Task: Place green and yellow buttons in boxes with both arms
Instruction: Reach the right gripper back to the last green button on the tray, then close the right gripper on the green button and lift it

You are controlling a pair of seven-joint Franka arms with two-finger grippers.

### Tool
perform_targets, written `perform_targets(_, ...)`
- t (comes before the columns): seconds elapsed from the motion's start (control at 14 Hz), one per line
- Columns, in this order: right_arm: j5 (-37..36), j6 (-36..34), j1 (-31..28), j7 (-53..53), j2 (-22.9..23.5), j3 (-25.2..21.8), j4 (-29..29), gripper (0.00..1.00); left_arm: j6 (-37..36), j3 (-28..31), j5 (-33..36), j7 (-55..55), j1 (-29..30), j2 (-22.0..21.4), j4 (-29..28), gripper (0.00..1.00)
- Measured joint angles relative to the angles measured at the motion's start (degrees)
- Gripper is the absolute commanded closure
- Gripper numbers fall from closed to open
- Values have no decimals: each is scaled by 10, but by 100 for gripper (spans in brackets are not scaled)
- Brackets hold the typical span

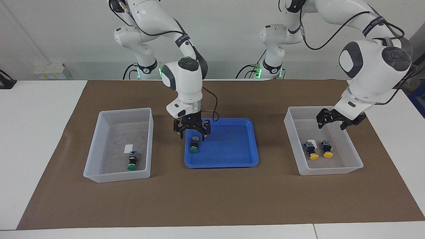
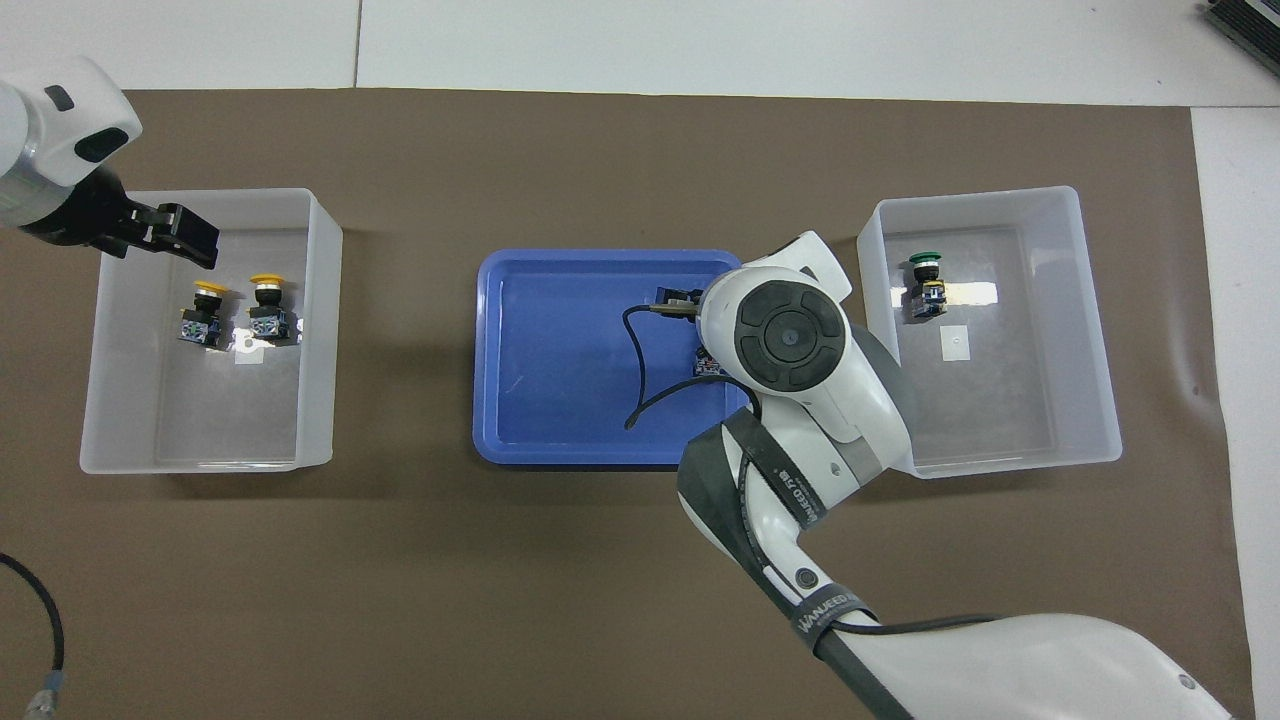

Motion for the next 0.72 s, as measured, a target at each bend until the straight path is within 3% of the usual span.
perform_targets(0.29,-79,1,32,107,39,0,0,0,-7,-6,-1,-10,0,-40,6,0)
perform_targets(0.72,-89,-6,44,140,58,-1,-2,0,-8,-12,-7,-48,-1,-57,-26,0)
